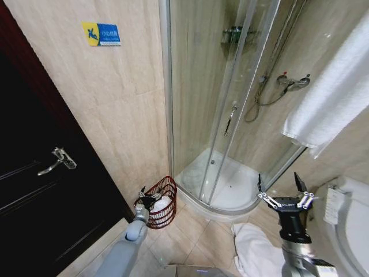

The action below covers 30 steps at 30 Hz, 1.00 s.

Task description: Discard the used towel into the hamper.

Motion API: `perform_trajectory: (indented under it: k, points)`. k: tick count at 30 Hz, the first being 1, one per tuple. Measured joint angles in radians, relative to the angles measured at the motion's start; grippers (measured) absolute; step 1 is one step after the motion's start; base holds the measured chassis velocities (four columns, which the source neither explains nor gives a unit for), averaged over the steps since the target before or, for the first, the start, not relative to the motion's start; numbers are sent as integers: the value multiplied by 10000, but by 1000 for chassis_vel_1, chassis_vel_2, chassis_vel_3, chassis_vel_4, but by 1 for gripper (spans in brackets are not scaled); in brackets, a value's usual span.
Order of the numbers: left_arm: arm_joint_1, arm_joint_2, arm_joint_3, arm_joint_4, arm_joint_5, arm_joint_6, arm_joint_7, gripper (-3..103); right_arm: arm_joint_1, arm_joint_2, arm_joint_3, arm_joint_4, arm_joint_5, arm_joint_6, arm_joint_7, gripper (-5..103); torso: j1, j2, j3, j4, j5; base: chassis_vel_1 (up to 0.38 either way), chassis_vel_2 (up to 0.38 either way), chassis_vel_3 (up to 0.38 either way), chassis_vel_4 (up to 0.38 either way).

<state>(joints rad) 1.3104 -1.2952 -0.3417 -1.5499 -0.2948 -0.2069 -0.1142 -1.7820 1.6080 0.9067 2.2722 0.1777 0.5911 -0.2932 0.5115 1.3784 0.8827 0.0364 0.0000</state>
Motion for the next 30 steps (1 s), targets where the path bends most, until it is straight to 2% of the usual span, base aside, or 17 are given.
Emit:
perform_trajectory:
  k: [3,4,6,7,10,11,14,17,19,24,30]
  points:
    - [416,-1,-243,-1242,-82,290,133,100,-3,0,81,160,59,-138,98,100,0,0,0,0,-1,0,0,0,0]
    - [416,-1,-243,-1242,-82,290,133,100,-3,0,81,160,59,-138,98,100,0,0,0,0,-1,0,0,0,0]
    - [791,4,-487,-2431,-95,714,218,100,29,0,96,302,85,-251,167,100,0,0,0,0,-1,0,0,0,0]
    - [791,4,-487,-2431,-95,714,218,100,29,0,96,302,85,-251,167,100,0,0,0,0,-1,0,0,0,0]
    - [1365,58,-921,-3908,-65,1566,404,100,38,0,73,380,93,-306,192,100,1,0,0,0,0,0,0,0,0]
    - [1365,58,-921,-3908,-65,1566,404,100,38,0,73,380,93,-306,192,100,1,0,0,0,0,0,0,0,0]
    - [1960,67,-1317,-4998,-82,2180,630,100,22,0,54,380,96,-308,192,100,0,0,1,1,-1,0,0,0,0]
    - [2199,49,-1440,-5407,-113,2366,703,100,13,0,49,375,97,-307,188,100,0,0,0,2,0,0,0,0,0]
    - [2723,-88,-1632,-6286,-127,2774,824,100,16,0,44,370,110,-308,186,100,0,0,1,1,0,0,0,0,0]
    - [3421,-672,-1882,-7284,283,2910,1166,100,39,0,41,412,153,-348,187,100,1,0,1,2,0,0,0,0,0]
    - [3829,-1043,-1947,-8053,390,2977,1180,100,43,0,66,469,207,-384,191,100,1,0,0,0,1,0,0,0,0]
